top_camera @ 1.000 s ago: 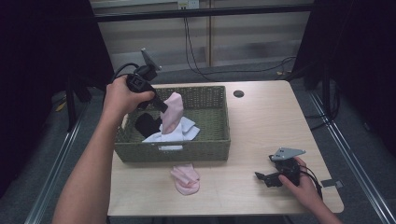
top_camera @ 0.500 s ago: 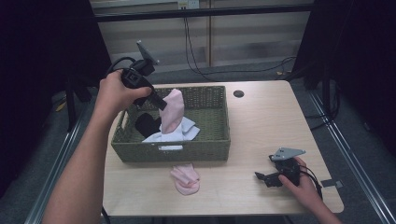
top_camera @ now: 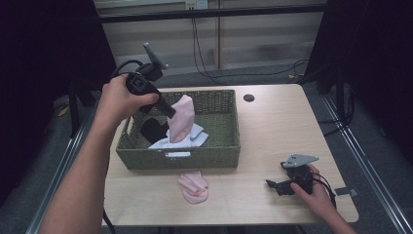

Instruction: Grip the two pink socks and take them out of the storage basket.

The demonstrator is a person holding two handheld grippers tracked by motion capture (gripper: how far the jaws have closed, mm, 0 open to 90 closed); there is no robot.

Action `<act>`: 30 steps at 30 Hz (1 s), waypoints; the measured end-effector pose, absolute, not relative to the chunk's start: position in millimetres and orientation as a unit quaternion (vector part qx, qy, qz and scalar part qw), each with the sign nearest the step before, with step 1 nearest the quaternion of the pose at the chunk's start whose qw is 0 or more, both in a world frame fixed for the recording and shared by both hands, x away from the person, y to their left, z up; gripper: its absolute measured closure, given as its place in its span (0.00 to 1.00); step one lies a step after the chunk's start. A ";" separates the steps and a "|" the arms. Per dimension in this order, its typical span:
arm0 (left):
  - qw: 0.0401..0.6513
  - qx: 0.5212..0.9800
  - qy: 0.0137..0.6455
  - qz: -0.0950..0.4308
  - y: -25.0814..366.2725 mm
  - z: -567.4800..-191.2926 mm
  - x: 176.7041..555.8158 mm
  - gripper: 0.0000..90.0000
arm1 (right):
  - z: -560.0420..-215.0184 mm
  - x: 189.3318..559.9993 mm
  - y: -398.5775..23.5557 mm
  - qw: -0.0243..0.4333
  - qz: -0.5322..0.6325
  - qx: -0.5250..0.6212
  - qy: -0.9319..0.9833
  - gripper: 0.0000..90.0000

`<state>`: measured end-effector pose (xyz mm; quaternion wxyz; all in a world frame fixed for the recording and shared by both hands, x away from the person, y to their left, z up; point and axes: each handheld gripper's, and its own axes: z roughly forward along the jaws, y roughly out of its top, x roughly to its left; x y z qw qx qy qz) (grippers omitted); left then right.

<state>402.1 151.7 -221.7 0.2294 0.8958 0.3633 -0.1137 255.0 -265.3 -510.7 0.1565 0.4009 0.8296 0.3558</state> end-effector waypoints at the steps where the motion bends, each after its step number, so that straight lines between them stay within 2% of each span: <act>1: 0.226 0.898 0.358 -0.116 151.4 -221.3 401.6 0.97 | -510.7 255.0 -265.3 0.157 0.356 0.401 0.830 0.11; 30: 0.234 0.916 0.299 -0.132 134.5 -254.6 362.1 0.96 | -511.1 255.3 -264.7 0.157 0.357 0.401 0.829 0.11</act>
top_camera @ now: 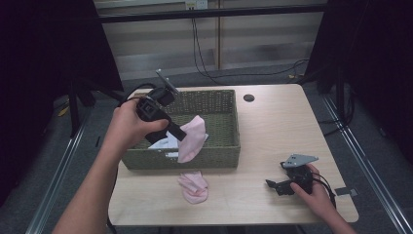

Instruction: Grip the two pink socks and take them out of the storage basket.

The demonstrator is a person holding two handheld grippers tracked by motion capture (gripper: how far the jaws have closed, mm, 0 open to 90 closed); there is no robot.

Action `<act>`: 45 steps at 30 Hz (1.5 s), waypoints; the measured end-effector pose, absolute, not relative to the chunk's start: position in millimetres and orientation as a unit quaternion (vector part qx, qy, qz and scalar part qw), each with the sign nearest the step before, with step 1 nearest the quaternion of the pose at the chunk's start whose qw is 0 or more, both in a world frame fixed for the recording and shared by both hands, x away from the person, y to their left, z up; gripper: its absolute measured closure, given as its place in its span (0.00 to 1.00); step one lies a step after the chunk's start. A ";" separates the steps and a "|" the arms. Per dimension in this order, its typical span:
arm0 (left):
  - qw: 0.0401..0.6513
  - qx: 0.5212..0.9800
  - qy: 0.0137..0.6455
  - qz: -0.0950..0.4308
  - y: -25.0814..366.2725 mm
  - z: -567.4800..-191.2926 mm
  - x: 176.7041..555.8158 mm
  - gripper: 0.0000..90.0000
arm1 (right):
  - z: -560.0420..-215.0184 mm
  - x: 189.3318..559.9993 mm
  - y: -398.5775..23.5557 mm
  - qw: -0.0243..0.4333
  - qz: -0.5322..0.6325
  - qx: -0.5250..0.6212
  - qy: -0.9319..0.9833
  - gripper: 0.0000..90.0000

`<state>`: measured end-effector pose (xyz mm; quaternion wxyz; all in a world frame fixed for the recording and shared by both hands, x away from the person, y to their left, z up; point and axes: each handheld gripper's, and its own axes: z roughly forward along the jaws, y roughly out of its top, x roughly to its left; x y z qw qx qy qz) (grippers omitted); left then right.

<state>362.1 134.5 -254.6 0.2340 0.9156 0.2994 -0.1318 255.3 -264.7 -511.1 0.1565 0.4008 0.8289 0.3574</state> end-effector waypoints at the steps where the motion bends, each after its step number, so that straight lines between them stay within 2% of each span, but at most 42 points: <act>1: 0.229 0.918 0.295 -0.133 132.3 -259.2 359.7 0.96 | -511.1 255.3 -264.8 0.157 0.357 0.401 0.829 0.11; 21: 0.212 0.926 0.276 -0.148 117.9 -297.6 347.7 0.94 | -511.0 255.1 -264.7 0.155 0.357 0.402 0.829 0.11; 23: 0.214 0.926 0.274 -0.148 116.7 -302.1 347.3 0.91 | -511.0 255.1 -264.7 0.156 0.357 0.402 0.829 0.11; 24: 0.217 0.926 0.274 -0.145 116.2 -304.3 346.9 0.86 | -511.0 255.1 -264.7 0.156 0.357 0.402 0.829 0.11; 26: 0.223 0.927 0.274 -0.127 116.8 -307.3 346.7 0.69 | -511.0 255.1 -264.7 0.156 0.357 0.402 0.829 0.11; 29: 0.232 0.926 0.278 -0.105 120.9 -311.4 347.0 0.57 | -511.0 255.1 -264.7 0.156 0.357 0.402 0.829 0.11; 37: 0.237 0.924 0.286 -0.091 131.6 -325.4 344.7 0.47 | -511.0 255.1 -264.9 0.156 0.356 0.400 0.830 0.11; 45: 0.243 0.921 0.295 -0.077 146.9 -348.0 341.5 0.44 | -511.0 255.1 -264.9 0.155 0.356 0.401 0.830 0.11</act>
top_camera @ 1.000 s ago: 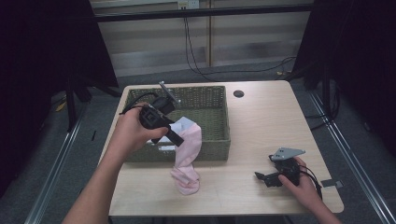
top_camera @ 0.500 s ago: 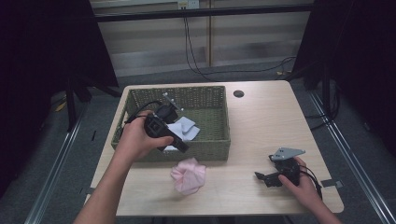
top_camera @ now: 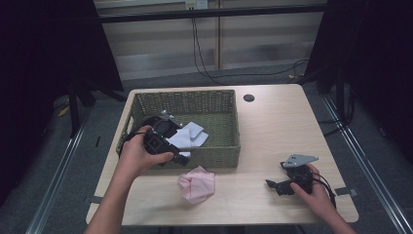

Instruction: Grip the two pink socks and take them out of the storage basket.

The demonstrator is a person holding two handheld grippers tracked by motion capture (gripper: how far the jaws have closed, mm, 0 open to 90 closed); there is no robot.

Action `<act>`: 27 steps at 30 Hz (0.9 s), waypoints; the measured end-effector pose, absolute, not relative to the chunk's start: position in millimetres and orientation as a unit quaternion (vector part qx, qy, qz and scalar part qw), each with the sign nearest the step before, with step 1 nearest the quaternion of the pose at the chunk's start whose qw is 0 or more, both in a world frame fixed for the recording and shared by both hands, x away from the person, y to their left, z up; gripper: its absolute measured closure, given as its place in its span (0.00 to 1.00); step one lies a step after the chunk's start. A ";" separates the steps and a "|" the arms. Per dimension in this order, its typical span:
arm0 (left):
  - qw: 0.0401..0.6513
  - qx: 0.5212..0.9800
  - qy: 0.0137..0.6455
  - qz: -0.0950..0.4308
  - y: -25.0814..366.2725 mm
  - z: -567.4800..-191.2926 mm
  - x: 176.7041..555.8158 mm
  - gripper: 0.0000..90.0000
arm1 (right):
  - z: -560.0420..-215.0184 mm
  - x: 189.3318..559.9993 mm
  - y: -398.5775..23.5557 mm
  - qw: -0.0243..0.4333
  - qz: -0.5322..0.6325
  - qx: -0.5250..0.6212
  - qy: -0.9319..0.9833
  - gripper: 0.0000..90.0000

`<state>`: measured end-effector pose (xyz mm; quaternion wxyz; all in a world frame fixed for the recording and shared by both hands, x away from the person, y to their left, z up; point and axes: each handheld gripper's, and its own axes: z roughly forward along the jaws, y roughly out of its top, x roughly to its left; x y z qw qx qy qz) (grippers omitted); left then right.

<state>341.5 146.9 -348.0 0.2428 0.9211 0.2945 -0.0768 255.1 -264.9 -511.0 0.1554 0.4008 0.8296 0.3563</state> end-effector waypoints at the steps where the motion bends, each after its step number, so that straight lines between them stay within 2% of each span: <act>1: 0.242 0.921 0.295 -0.074 148.9 -350.6 341.2 0.44 | -511.0 255.2 -264.9 0.156 0.356 0.400 0.830 0.11; 17: 0.249 0.919 0.305 -0.030 173.1 -381.3 331.7 0.36 | -511.0 255.1 -264.9 0.156 0.356 0.400 0.830 0.11; 27: 0.257 0.916 0.308 -0.012 182.5 -405.2 326.3 0.37 | -511.0 255.2 -265.0 0.157 0.356 0.399 0.830 0.11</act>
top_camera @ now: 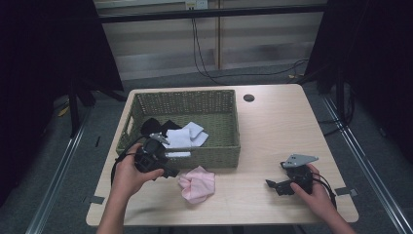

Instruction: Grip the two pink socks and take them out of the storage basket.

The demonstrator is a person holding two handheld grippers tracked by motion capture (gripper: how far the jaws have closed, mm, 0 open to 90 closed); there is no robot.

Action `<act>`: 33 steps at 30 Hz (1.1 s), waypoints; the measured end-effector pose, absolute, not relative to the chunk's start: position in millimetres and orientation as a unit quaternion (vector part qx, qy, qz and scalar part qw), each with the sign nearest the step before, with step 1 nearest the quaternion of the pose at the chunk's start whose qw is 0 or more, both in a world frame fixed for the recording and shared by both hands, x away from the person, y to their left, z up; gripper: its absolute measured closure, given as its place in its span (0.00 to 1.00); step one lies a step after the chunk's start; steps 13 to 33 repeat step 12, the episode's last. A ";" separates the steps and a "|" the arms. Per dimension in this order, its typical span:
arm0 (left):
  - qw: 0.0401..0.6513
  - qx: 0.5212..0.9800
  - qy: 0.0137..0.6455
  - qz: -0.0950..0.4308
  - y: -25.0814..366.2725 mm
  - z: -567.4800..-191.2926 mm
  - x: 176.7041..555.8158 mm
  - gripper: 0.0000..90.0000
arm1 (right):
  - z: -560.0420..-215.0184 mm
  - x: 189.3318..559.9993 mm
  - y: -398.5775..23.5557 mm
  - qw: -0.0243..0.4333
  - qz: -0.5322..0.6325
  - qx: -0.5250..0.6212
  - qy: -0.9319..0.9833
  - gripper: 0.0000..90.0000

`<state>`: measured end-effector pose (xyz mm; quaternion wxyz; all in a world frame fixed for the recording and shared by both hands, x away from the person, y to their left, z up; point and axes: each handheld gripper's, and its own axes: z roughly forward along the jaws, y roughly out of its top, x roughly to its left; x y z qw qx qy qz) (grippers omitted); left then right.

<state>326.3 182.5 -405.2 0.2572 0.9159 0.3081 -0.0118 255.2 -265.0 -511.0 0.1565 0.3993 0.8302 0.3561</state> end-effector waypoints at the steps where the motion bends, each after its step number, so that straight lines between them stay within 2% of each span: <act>1: 0.257 0.916 0.308 -0.011 183.0 -408.5 325.6 0.37 | -511.0 255.2 -265.0 0.156 0.356 0.399 0.830 0.11; 9: 0.256 0.918 0.303 -0.010 185.5 -430.9 320.6 0.32 | -510.7 253.5 -265.0 0.157 0.354 0.405 0.829 0.11; 33: 0.262 0.918 0.297 -0.004 184.9 -431.9 320.1 0.31 | -510.8 252.2 -265.1 0.158 0.355 0.405 0.827 0.11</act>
